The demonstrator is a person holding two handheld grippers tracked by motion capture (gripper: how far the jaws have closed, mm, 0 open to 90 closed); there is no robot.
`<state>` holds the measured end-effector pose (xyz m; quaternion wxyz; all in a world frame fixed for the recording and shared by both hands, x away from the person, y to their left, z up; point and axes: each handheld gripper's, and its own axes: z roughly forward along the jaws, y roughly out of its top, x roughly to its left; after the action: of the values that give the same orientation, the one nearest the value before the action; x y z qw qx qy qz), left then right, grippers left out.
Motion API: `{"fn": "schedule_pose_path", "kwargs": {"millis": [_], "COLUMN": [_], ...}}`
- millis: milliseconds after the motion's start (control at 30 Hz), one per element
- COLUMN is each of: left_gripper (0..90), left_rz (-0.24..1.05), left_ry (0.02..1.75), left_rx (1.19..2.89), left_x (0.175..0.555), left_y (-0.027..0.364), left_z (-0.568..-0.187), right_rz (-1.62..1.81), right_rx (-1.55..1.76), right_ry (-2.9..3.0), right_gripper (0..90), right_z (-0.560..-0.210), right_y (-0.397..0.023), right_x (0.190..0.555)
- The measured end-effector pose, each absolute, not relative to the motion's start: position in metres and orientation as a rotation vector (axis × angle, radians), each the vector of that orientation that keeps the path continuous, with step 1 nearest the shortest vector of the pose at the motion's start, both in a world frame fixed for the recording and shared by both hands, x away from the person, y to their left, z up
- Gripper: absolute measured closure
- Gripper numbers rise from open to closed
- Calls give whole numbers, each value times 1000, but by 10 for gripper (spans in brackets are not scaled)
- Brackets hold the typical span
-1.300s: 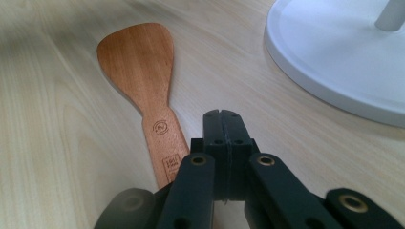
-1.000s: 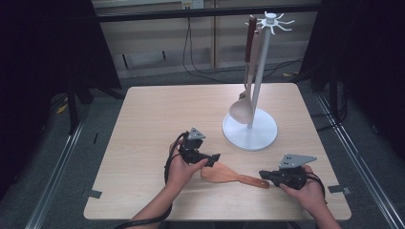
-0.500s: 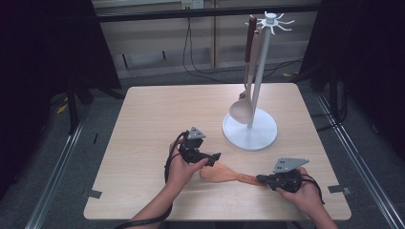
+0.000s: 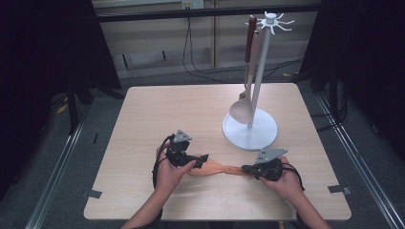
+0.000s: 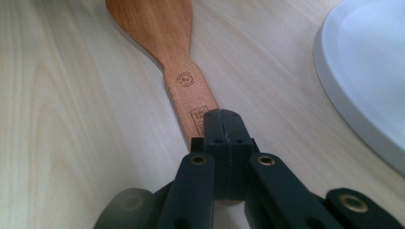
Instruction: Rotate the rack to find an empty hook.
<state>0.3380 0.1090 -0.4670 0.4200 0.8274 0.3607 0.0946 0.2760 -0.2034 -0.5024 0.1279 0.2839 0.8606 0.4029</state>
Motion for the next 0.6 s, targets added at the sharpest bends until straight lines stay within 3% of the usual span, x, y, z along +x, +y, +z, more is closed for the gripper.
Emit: {"fn": "schedule_pose_path", "kwargs": {"millis": [300, 600], "left_gripper": [67, 68], "left_rz": [227, 223], "left_ry": [910, 897], "left_rx": [2080, 2083], "left_x": [337, 338], "left_y": [111, 106], "left_z": [-469, -469], "right_rz": [1199, 1193], "right_rx": [861, 814], "right_ry": [2460, 2504], "right_gripper": [900, 900], "right_z": [-505, -504], "right_y": [-194, -200], "right_x": [288, 272]}}
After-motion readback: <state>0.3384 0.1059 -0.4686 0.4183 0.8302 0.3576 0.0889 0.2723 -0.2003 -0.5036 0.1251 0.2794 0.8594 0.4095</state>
